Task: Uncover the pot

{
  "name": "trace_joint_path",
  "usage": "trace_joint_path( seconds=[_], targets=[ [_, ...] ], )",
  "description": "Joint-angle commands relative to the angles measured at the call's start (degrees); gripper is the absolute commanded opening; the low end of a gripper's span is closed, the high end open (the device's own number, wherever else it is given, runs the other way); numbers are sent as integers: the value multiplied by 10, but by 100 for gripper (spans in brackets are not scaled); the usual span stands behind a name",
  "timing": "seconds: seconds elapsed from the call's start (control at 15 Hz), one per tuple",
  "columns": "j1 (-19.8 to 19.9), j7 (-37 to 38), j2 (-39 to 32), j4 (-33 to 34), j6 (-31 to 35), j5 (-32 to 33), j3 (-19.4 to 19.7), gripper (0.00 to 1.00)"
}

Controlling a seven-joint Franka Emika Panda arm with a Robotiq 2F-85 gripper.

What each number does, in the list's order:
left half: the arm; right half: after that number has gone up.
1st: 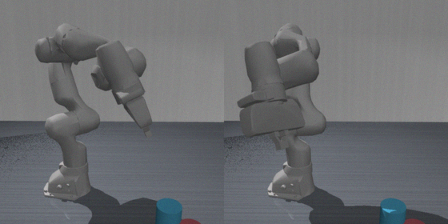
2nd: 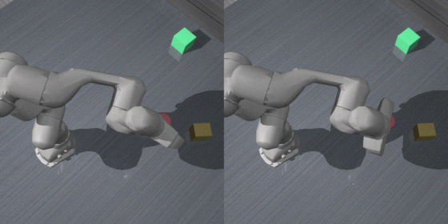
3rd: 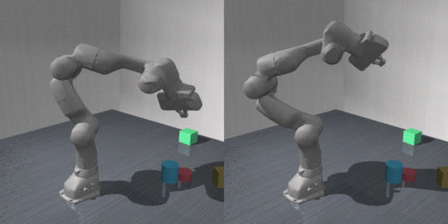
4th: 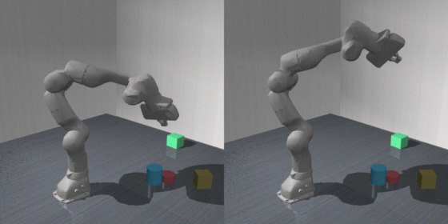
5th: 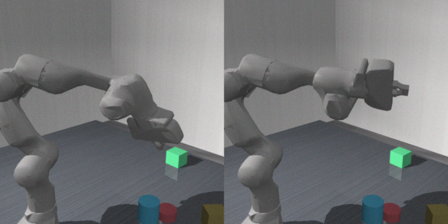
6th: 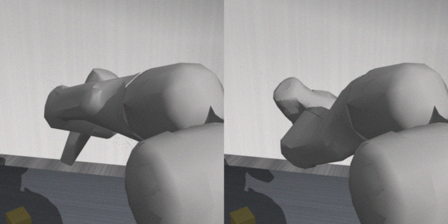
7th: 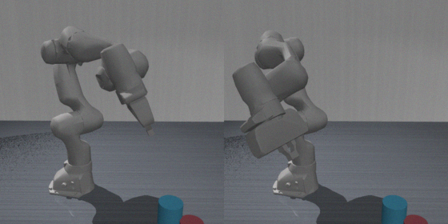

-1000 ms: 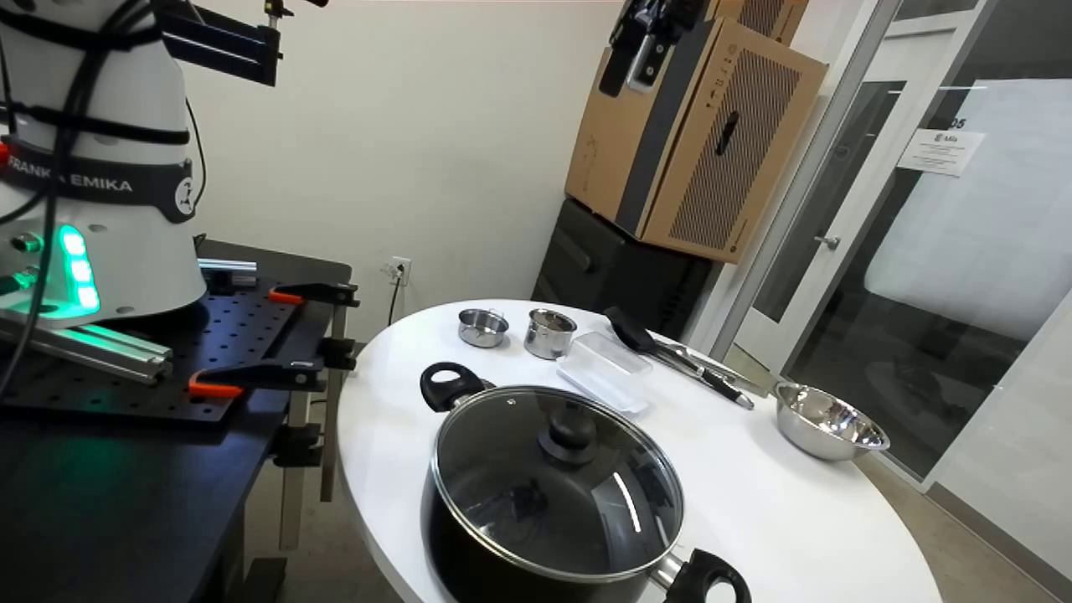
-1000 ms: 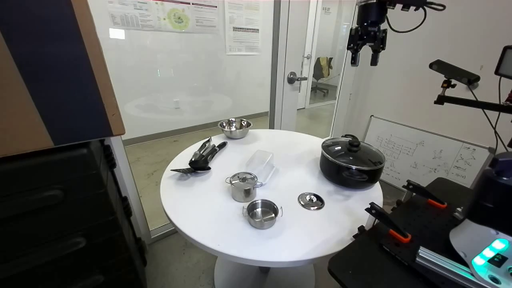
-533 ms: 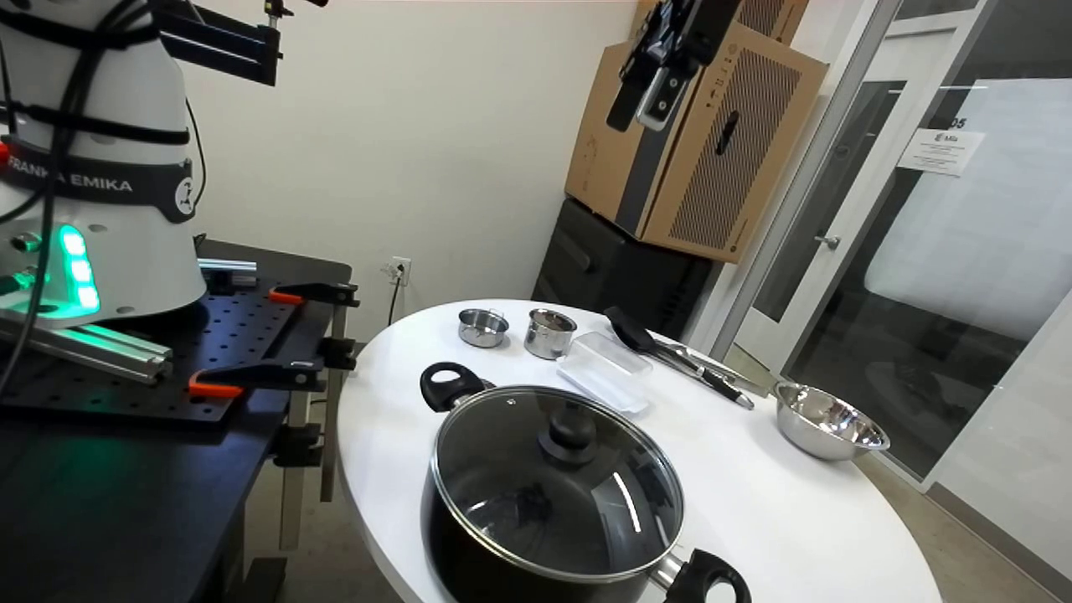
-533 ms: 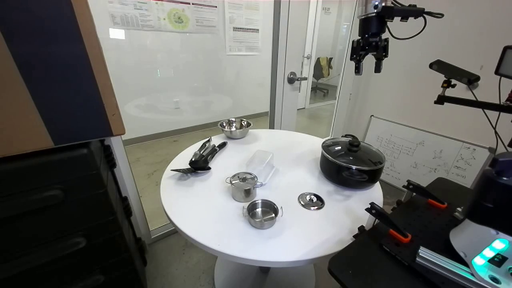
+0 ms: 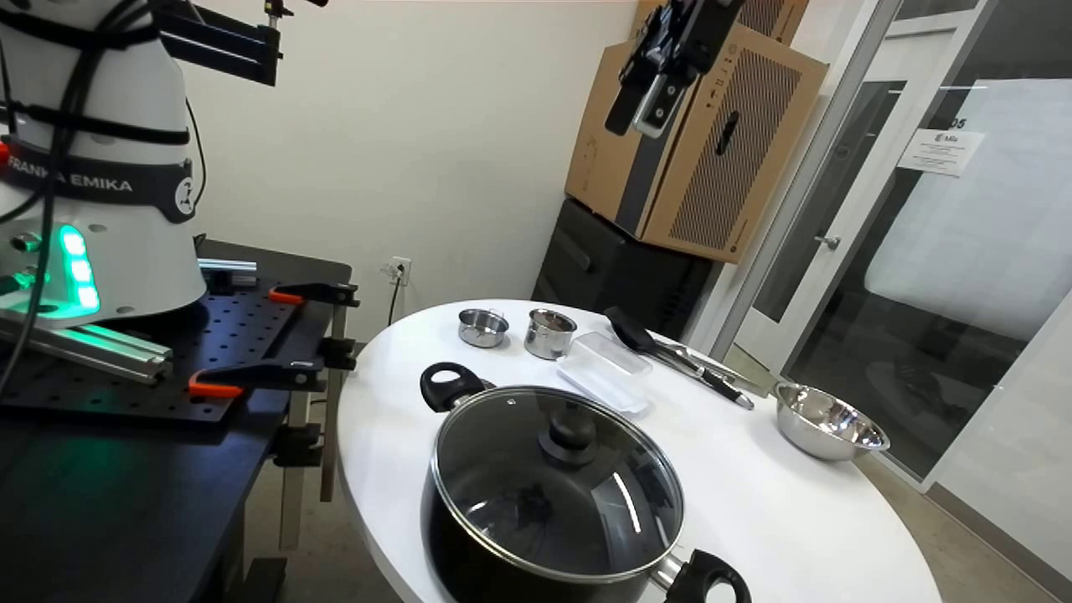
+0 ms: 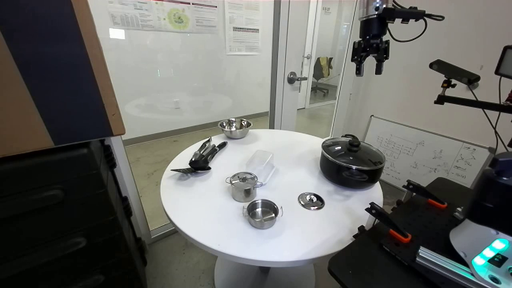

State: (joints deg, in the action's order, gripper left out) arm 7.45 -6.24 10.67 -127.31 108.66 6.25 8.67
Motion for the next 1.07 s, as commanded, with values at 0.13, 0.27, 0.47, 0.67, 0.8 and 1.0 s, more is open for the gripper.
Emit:
trace_joint_path(
  seconds=[0.13, 0.27, 0.47, 0.67, 0.8, 1.0],
  targets=[
    [23, -42, -66, 6, 81, -69, 40, 100],
    [31, -44, -90, -7, 145, -104, 47, 100],
    [38, -44, -129, -25, 219, -123, 44, 100],
    [40, -37, -167, -36, 262, -105, 39, 100],
    [41, -31, -190, -38, 283, -100, 37, 100],
    [43, -24, -214, -36, 297, -96, 36, 100]
  ],
)
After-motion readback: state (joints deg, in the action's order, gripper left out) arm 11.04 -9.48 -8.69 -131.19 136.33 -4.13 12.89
